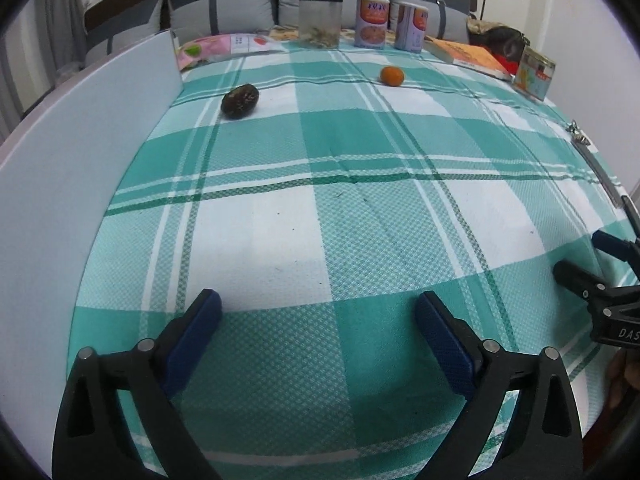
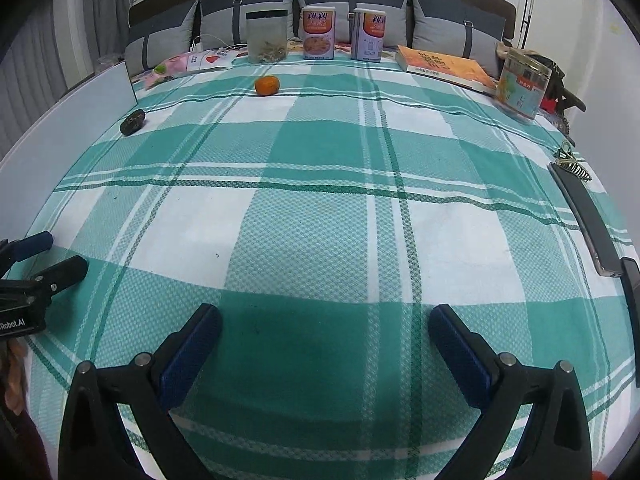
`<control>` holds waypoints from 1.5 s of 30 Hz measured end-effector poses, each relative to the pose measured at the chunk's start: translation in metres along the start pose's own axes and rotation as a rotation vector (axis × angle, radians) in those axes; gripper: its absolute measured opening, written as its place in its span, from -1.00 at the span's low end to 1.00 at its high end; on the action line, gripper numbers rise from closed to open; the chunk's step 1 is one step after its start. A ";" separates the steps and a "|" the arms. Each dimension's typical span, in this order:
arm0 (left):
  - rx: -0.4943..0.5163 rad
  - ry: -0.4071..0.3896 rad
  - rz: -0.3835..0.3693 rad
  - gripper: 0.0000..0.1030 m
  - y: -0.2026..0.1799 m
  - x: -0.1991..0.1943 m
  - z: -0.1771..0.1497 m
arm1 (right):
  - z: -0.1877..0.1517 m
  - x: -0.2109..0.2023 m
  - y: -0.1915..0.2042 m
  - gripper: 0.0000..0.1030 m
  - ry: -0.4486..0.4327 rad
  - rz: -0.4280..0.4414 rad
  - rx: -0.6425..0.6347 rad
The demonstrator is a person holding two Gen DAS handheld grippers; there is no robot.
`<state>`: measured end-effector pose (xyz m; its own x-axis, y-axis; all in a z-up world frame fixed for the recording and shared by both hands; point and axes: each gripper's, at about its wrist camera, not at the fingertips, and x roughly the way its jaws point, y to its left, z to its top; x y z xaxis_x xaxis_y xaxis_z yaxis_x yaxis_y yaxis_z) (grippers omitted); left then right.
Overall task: Organize fruits
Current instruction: 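Withdraw both tools from the box and hold them above the table, then grasp the second dark brown fruit with the left tool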
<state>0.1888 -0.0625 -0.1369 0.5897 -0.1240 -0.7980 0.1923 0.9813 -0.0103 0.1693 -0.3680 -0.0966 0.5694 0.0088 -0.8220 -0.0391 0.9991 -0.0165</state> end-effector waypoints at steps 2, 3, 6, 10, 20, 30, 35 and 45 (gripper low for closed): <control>0.004 0.003 0.004 0.94 -0.001 0.001 0.000 | 0.000 0.001 -0.002 1.00 0.002 0.008 0.008; 0.005 0.004 0.006 0.94 -0.002 0.001 0.000 | 0.000 0.001 -0.002 1.00 0.002 0.010 0.009; 0.007 0.006 0.011 0.96 -0.003 0.002 0.000 | 0.000 0.001 -0.002 1.00 0.002 0.011 0.009; 0.011 0.007 0.016 0.97 -0.004 0.002 0.000 | 0.000 0.002 -0.002 1.00 0.002 0.011 0.007; 0.013 0.007 0.017 0.97 -0.003 0.002 0.000 | 0.000 0.001 -0.001 1.00 0.001 0.011 0.008; 0.000 0.012 0.001 0.96 0.001 0.000 0.000 | 0.000 0.001 -0.002 1.00 0.001 0.012 0.008; -0.091 0.029 -0.110 0.94 0.034 0.009 0.041 | -0.001 0.001 -0.001 1.00 0.001 0.011 0.007; -0.274 0.021 -0.128 0.89 0.087 0.086 0.160 | 0.000 0.001 -0.001 1.00 0.000 0.012 0.007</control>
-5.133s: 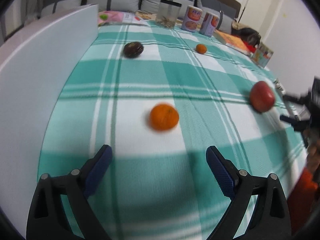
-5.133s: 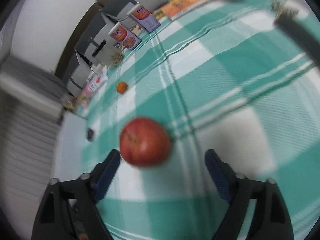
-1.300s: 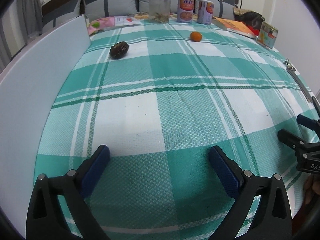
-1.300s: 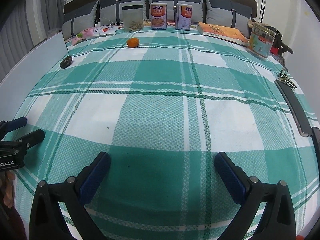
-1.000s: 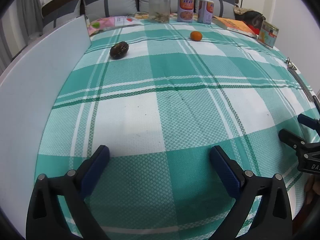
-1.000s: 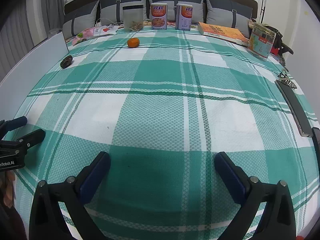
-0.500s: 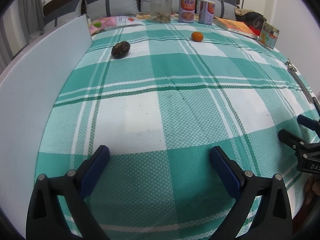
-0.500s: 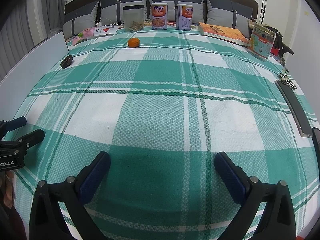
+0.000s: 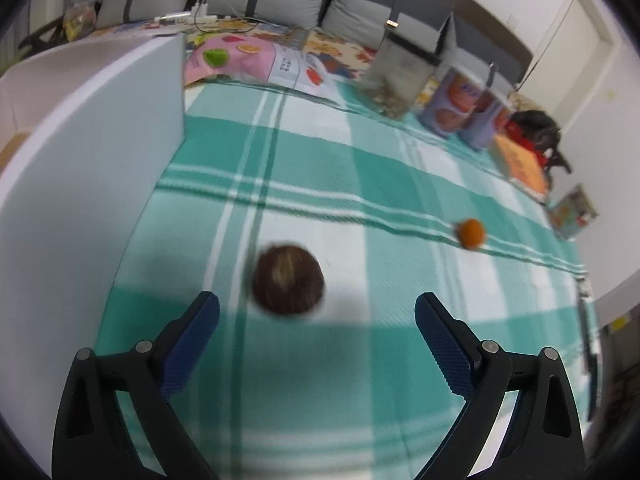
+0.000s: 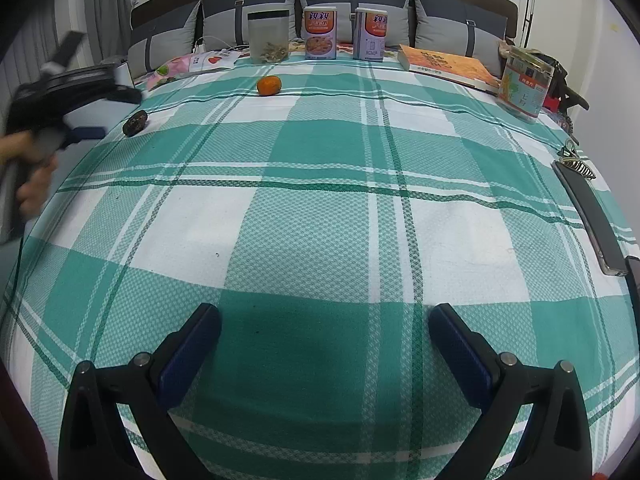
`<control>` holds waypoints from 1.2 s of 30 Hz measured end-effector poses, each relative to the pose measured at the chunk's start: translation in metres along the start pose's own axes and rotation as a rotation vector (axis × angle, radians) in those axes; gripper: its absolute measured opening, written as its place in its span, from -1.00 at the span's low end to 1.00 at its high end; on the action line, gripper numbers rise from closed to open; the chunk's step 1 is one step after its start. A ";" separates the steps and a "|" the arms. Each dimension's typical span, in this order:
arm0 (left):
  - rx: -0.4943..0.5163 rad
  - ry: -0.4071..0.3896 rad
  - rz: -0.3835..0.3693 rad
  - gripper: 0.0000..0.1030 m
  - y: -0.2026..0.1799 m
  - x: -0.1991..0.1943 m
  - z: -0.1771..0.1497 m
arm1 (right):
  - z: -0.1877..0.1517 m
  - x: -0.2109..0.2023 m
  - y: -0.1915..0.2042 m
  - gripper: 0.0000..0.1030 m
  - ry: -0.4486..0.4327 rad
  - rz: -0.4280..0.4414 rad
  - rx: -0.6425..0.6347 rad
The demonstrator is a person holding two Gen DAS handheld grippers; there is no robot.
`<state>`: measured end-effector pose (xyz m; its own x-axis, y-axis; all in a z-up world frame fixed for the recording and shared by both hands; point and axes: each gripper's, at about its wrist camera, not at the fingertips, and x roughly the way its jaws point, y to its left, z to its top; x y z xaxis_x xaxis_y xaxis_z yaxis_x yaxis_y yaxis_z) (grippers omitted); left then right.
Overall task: Organize fruits
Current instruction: 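Grasp the second dark brown fruit with the left tool, then lower the dark fruit onto the table while the right tool grasps the small orange fruit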
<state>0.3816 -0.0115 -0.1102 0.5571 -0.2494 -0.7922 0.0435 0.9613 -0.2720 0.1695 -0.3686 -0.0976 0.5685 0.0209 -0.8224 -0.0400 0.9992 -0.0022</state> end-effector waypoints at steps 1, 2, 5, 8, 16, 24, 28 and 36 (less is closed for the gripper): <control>0.009 0.003 0.027 0.84 0.000 0.007 0.002 | 0.000 0.000 0.000 1.00 0.000 0.000 0.000; 0.015 0.001 0.054 0.67 0.000 0.013 0.003 | 0.000 0.000 0.000 1.00 0.000 0.000 0.000; 0.039 -0.034 0.120 -0.22 0.002 0.018 0.003 | 0.000 0.000 0.000 1.00 0.000 -0.001 0.001; 0.038 -0.055 0.123 -0.23 0.007 0.009 -0.007 | 0.000 0.000 0.000 1.00 0.000 -0.001 0.001; 0.164 -0.038 0.049 -0.23 -0.015 -0.052 -0.084 | 0.000 0.000 0.000 1.00 -0.001 -0.001 0.001; 0.199 -0.048 0.065 0.02 -0.023 -0.072 -0.148 | 0.000 0.000 0.000 1.00 -0.001 0.000 0.002; 0.229 -0.047 0.138 0.79 -0.025 -0.067 -0.152 | 0.004 0.002 0.001 1.00 0.024 0.001 0.001; 0.238 -0.040 0.164 0.85 -0.026 -0.064 -0.153 | 0.105 0.038 0.012 1.00 0.023 0.068 -0.053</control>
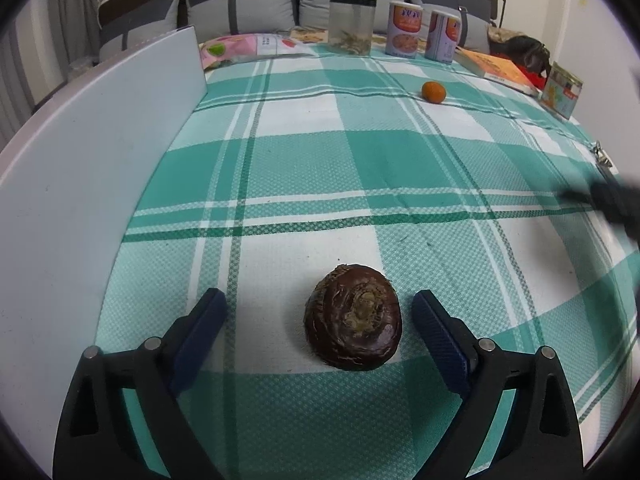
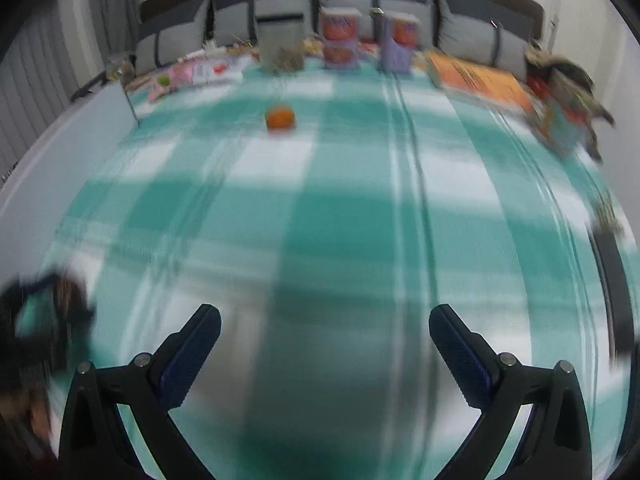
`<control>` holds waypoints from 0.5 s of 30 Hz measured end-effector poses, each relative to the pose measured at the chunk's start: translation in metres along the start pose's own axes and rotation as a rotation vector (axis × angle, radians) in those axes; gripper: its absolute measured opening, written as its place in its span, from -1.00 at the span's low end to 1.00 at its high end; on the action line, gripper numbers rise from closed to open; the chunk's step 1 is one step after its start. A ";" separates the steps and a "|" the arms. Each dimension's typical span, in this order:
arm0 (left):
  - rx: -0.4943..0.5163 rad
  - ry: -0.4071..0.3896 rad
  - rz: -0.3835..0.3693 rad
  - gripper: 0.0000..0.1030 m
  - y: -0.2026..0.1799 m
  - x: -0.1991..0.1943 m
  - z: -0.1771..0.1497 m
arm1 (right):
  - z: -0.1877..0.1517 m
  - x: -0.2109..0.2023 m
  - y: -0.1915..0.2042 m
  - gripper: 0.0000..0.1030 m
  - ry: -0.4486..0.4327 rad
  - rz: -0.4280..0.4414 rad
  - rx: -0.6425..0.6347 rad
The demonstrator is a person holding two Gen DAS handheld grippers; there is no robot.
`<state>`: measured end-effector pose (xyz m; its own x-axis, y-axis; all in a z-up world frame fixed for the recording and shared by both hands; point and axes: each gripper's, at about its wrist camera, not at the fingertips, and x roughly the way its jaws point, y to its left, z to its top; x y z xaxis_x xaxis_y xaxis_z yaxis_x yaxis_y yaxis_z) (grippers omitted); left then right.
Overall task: Organize fruits
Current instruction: 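Lower the dark fruit onto the table while the right tool grasps the small orange fruit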
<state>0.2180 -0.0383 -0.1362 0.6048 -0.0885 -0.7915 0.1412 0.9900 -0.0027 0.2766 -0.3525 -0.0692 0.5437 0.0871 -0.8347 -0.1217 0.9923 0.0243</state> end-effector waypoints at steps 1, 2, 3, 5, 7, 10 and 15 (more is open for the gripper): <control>0.000 0.000 0.000 0.85 0.000 0.000 0.000 | 0.020 0.010 0.005 0.99 -0.013 0.008 -0.022; 0.000 0.000 -0.001 0.85 0.000 0.000 0.000 | 0.041 0.023 0.010 0.99 -0.019 0.016 -0.040; -0.001 0.000 -0.001 0.86 0.000 0.000 0.000 | 0.058 0.035 0.015 0.96 -0.019 0.019 -0.048; 0.000 0.000 0.001 0.86 0.000 0.000 0.000 | 0.090 0.058 0.024 0.83 -0.018 0.024 -0.056; 0.000 0.000 0.000 0.86 0.000 0.000 0.000 | 0.117 0.082 0.033 0.68 -0.006 0.031 -0.050; -0.001 0.000 0.000 0.86 0.000 0.001 0.000 | 0.141 0.109 0.045 0.26 0.008 0.012 -0.053; -0.001 -0.001 0.000 0.86 0.000 0.001 0.001 | 0.140 0.123 0.050 -0.42 0.036 -0.019 -0.115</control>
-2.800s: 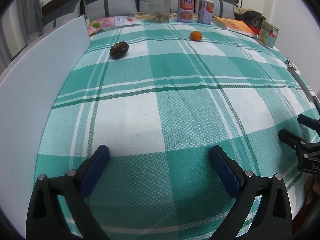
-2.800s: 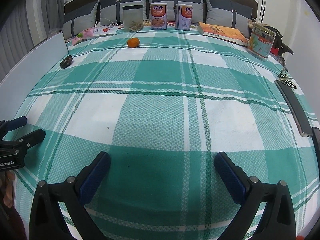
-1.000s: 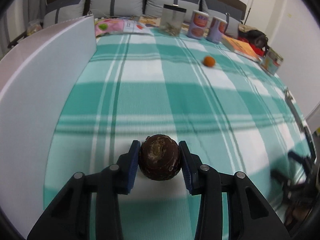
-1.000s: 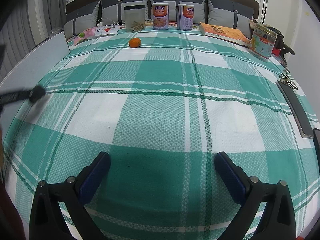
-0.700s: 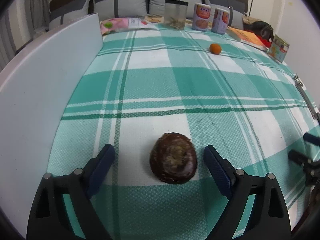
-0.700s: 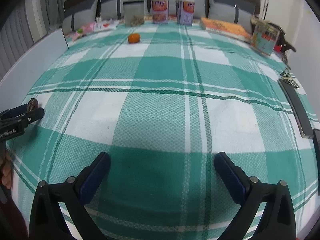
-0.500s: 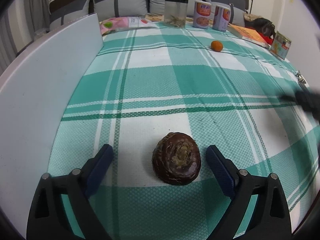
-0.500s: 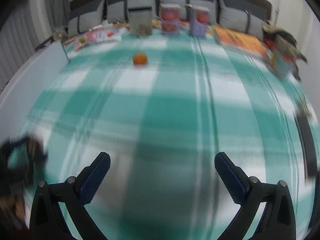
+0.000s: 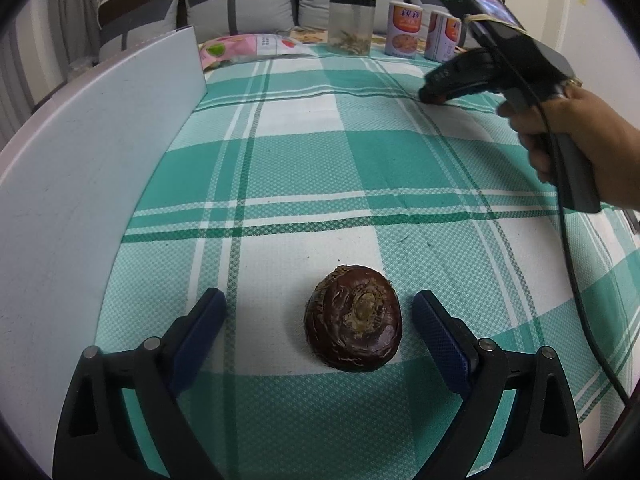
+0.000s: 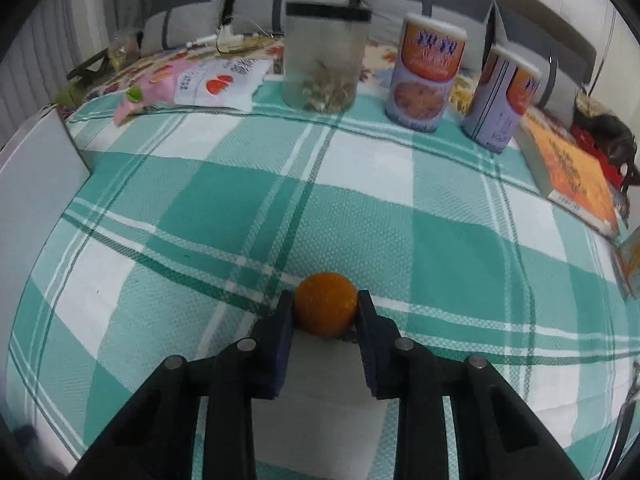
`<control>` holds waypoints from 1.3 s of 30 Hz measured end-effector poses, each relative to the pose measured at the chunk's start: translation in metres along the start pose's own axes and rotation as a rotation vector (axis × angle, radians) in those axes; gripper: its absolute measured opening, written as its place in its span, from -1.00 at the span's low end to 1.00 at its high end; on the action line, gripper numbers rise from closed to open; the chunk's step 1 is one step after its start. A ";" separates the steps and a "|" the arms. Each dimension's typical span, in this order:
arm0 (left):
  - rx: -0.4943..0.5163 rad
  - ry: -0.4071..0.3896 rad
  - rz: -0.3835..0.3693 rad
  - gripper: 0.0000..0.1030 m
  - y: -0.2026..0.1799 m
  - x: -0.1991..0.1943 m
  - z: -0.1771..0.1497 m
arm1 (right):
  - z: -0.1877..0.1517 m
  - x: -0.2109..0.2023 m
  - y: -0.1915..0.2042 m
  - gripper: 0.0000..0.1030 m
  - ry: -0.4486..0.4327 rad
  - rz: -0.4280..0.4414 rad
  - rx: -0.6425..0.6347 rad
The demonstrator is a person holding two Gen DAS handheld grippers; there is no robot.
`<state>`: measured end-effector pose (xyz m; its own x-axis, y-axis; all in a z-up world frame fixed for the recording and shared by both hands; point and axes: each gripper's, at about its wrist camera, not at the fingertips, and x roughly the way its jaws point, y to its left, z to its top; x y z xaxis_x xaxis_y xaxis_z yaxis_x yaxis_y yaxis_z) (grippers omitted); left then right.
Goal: Organize fruits
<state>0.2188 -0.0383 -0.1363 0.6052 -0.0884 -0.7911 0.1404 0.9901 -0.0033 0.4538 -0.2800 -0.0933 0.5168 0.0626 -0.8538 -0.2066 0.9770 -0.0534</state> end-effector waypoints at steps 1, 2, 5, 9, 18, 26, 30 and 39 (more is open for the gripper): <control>0.000 0.000 0.000 0.86 0.000 0.000 0.000 | -0.005 -0.005 -0.002 -0.42 -0.002 0.010 0.011; 0.000 0.000 0.000 0.86 0.000 0.000 0.000 | -0.011 -0.011 -0.007 -0.42 -0.005 0.025 0.026; -0.001 0.000 -0.001 0.86 0.000 0.000 0.000 | -0.041 -0.042 -0.015 -0.42 -0.009 0.113 0.064; -0.001 0.001 -0.007 0.86 0.000 0.000 0.000 | -0.105 -0.083 -0.012 -0.42 0.011 0.166 0.036; 0.025 0.012 -0.082 0.86 0.008 -0.013 -0.013 | -0.213 -0.138 -0.015 -0.38 -0.022 0.124 0.041; -0.002 0.018 -0.142 0.85 0.025 -0.035 -0.035 | -0.253 -0.163 -0.022 0.55 -0.034 0.140 0.129; -0.030 0.039 -0.158 0.84 0.020 -0.029 -0.022 | -0.264 -0.169 -0.030 0.55 -0.056 0.156 0.183; 0.105 0.058 -0.074 -0.21 -0.017 -0.010 0.005 | -0.239 -0.172 -0.047 0.55 -0.056 0.190 0.231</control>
<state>0.2144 -0.0543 -0.1248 0.5438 -0.1517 -0.8254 0.2663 0.9639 -0.0017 0.1754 -0.3853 -0.0677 0.5332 0.2535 -0.8071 -0.1125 0.9668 0.2294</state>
